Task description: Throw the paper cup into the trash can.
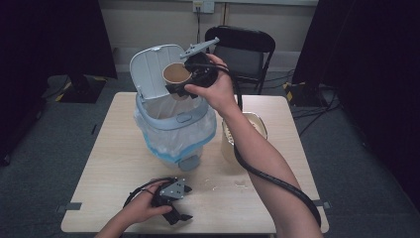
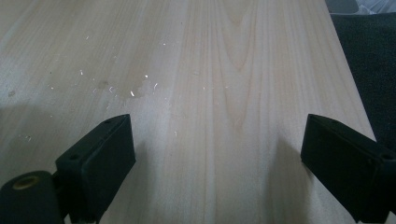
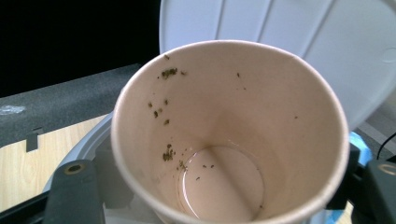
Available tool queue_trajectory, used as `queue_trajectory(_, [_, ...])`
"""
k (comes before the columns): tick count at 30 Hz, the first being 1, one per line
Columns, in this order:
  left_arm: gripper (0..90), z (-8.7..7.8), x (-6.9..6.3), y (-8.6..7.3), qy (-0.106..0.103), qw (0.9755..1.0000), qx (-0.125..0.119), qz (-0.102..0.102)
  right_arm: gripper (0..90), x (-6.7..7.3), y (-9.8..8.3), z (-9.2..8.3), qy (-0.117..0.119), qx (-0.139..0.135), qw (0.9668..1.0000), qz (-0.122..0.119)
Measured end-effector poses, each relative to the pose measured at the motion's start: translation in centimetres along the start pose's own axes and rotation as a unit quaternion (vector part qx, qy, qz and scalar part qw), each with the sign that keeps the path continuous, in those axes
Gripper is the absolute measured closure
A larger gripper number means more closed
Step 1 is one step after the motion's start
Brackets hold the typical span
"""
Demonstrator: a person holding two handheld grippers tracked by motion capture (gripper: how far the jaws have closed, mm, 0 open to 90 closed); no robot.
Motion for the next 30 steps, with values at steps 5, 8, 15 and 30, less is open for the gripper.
queue_trajectory(5, [9.2, 0.0, 0.0, 0.0, 0.000, 1.0000, 0.000, 0.000, 24.7, 0.1, -0.2, 0.6, 0.000, 0.002, 1.0000, 0.000])
queue_trajectory(8, [9.2, 0.0, 0.0, 0.0, 0.000, 1.0000, 0.000, 0.000, 23.6, 0.1, -0.2, 0.7, 0.007, -0.004, 1.0000, 0.004])
queue_trajectory(15, [9.2, 0.0, 0.0, 0.0, 0.000, 1.0000, 0.000, 0.000, 16.2, 0.2, -0.4, 0.9, 0.012, 0.003, 0.9998, 0.013])
queue_trajectory(30, [9.2, 0.1, 0.0, 0.0, 0.001, 1.0000, -0.003, -0.002, 15.4, 0.3, -1.8, -1.1, 0.019, 0.004, 0.9997, 0.013])
Point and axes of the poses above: each handheld gripper's, and its own axes: z roughly forward along the jaws, y roughly out of its top, x roughly to its left, the point moved 6 cm from there along z, roughly forward along the jaws, and after that the axes turned 15 degrees about z, right-handed, at the moved point
